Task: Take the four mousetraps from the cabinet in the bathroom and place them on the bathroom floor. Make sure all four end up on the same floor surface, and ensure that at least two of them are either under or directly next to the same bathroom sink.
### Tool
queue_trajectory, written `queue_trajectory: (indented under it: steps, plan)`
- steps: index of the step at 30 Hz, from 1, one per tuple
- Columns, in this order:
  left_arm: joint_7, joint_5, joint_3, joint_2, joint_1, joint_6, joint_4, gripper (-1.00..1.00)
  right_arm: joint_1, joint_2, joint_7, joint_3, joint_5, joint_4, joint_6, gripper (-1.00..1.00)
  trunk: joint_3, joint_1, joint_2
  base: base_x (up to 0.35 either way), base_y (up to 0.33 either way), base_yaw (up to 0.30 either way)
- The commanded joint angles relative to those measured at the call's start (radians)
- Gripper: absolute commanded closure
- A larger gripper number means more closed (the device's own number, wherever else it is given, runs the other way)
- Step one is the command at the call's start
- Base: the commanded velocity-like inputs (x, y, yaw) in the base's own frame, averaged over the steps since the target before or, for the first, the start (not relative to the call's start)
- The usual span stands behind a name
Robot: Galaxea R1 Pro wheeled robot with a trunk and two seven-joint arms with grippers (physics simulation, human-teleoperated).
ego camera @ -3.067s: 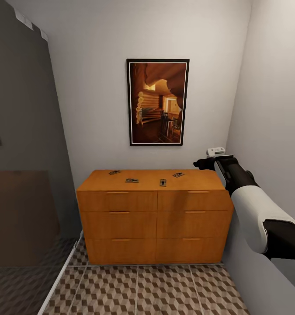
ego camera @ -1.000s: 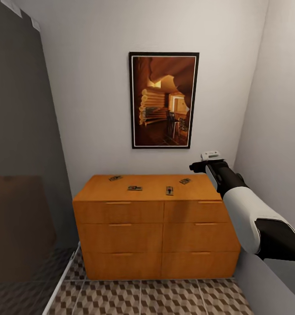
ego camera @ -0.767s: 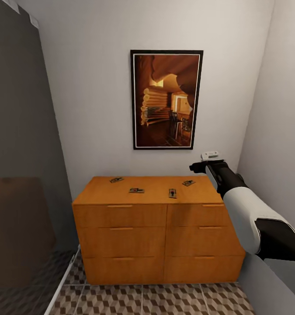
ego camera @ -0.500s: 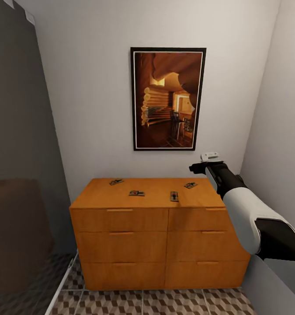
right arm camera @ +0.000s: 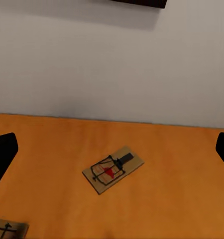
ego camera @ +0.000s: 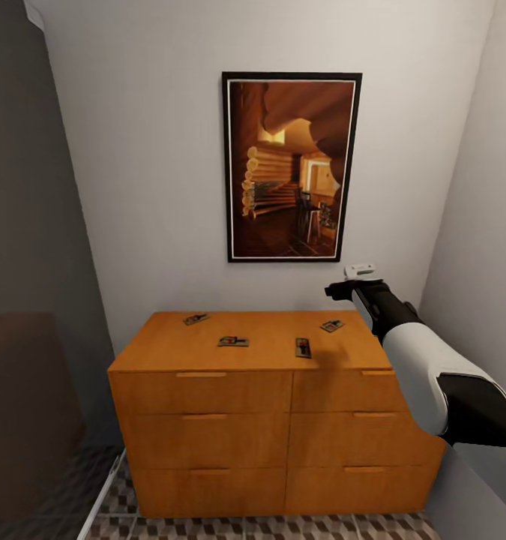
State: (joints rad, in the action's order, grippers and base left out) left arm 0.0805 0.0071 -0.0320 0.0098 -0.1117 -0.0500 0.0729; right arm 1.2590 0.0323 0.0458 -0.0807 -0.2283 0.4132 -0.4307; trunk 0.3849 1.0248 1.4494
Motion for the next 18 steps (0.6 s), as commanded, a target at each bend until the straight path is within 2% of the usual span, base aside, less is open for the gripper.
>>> queue_trajectory:
  steps: [1,10,18]
  plan:
    - [0.002,0.001,-0.003,0.000,-0.002,-0.005,0.004,-1.00,0.000,0.000,-0.001,-0.007,-0.009,0.001,-0.004,-1.00,0.001,0.000,0.001,0.106,0.000,0.000]
    - [0.002,0.001,-0.003,0.000,-0.002,-0.005,0.004,-1.00,0.000,-0.002,-0.040,-0.013,0.000,-0.043,-0.004,-1.00,0.001,0.000,0.001,0.031,0.000,0.000]
    - [0.002,0.001,-0.003,0.000,-0.002,-0.005,0.004,-1.00,0.000,-0.003,-0.048,-0.018,0.028,-0.053,-0.014,-1.00,0.001,0.000,0.001,0.002,0.000,0.000]
